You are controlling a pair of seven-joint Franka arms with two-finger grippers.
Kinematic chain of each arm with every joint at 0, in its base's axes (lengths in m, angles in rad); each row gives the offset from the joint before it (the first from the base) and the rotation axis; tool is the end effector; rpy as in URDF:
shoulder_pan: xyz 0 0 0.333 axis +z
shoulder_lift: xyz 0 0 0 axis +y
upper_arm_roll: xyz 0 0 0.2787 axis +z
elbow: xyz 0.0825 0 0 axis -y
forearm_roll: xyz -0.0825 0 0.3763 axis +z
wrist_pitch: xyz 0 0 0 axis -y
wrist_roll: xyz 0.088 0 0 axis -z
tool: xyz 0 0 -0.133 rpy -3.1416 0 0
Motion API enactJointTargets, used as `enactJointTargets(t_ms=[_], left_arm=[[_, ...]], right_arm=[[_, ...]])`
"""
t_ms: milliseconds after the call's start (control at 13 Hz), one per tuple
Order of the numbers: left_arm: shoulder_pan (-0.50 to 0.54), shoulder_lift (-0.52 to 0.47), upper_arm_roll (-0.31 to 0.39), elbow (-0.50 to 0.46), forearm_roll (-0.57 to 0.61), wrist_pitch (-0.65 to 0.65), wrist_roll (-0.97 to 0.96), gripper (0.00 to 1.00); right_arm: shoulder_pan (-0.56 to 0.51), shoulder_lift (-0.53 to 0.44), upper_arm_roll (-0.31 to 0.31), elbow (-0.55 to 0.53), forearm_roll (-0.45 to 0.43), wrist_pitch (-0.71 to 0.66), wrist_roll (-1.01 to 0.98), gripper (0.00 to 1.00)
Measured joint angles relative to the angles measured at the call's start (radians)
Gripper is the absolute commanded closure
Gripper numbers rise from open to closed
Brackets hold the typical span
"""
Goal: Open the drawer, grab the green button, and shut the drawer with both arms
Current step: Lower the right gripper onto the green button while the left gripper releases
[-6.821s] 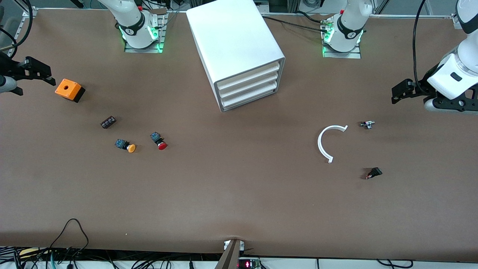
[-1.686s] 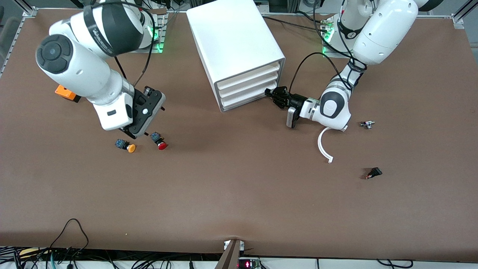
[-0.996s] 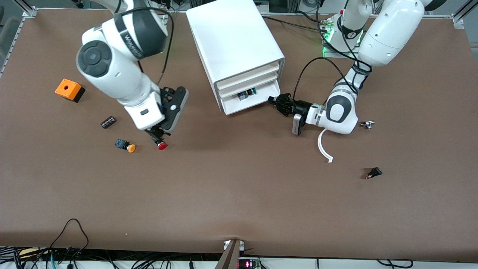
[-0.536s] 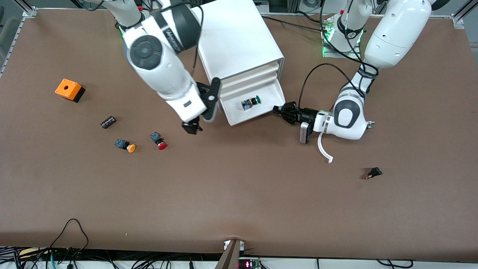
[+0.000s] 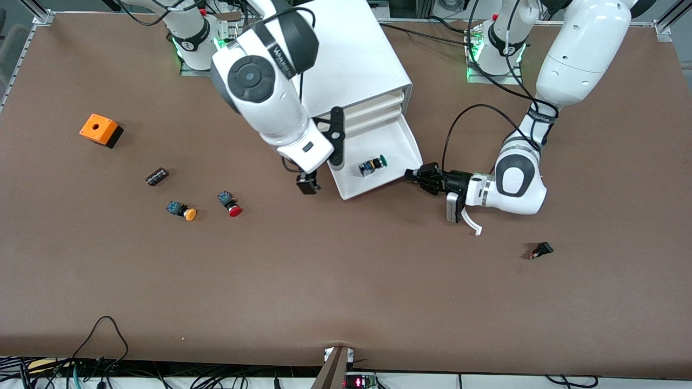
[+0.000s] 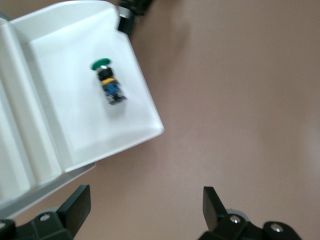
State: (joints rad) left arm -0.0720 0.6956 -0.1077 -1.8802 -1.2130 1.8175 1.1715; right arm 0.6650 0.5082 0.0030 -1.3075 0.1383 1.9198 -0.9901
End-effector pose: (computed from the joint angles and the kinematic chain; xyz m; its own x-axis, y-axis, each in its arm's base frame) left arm 0.5209 -0.1990 0.1101 0.9125 -0.3669 0.1807 -0.2815 -0.2431 0.9282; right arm 0.5372 0.4401 0.4029 -0.0464 0.9846 0.1683 0.9989 0.0454 0.0100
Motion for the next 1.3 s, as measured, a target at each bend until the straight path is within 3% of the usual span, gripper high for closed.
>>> enactJointTargets(t_ms=[77, 536, 920, 1303], left_arm=[[0.002, 0.005, 0.006, 0.011, 0.0, -0.001, -0.007, 0.01], [0.01, 0.003, 0.013, 0.041, 0.056, -0.003, -0.093, 0.0], [0.014, -0.102, 0.012, 0.122, 0.373, -0.01, -0.454, 0.0], [0.012, -0.154, 0.01, 0.16, 0.689, -0.013, -0.681, 0.0]], right_arm=[[0.016, 0.003, 0.0, 0.0, 0.0, 0.009, -0.011, 0.01], [0.09, 0.126, -0.006, 0.0, -0.002, 0.186, -0.06, 0.01], [0.164, 0.193, -0.013, 0.002, -0.059, 0.212, -0.068, 0.01], [0.194, 0.217, -0.017, 0.002, -0.073, 0.191, -0.068, 0.01]])
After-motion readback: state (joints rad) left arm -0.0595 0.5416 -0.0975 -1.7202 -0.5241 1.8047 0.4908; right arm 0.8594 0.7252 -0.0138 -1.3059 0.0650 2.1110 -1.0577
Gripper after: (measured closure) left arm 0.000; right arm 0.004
